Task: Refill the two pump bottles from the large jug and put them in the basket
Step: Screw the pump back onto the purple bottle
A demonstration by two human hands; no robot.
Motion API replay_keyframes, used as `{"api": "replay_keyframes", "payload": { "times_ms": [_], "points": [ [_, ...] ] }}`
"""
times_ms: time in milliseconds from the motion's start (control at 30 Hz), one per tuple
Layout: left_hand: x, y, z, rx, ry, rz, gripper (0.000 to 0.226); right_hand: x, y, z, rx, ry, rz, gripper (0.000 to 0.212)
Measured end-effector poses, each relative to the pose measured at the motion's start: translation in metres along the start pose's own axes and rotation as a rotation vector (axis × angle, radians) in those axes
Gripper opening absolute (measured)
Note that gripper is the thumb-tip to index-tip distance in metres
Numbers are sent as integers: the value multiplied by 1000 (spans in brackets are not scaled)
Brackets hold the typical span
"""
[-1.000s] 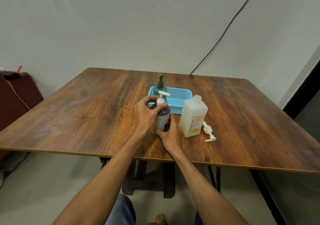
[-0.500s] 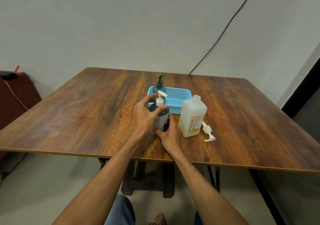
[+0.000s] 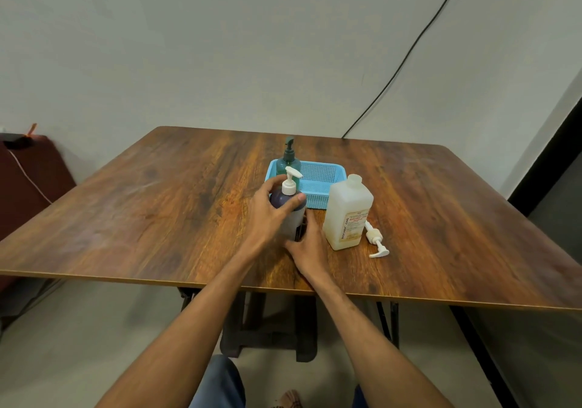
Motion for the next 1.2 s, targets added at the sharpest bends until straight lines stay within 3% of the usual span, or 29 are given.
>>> {"api": "replay_keyframes", "payload": {
  "times_ms": [133, 333, 633, 1200],
  "points": [
    [20, 2, -14, 63, 94, 55, 89, -6, 4, -5, 42, -2, 0, 74],
    [20, 11, -2, 19, 23, 178, 88, -15, 8, -9, 90, -67, -17, 82],
    [-23, 4, 54, 35, -90, 149, 84, -18, 4, -8, 95, -78, -55, 83],
    [8, -62, 119, 197, -58, 173, 81, -9, -4, 14, 68, 14, -211, 60]
  ]
}}
Point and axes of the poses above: each hand's wrist, its own z-axis towards the middle knuckle, its own y-axis out of the back of the hand, x = y × z, the point moved 4 cm from there along z, towards the middle knuckle, and after that the axes turned 15 degrees about -z, right-handed, at the moved point
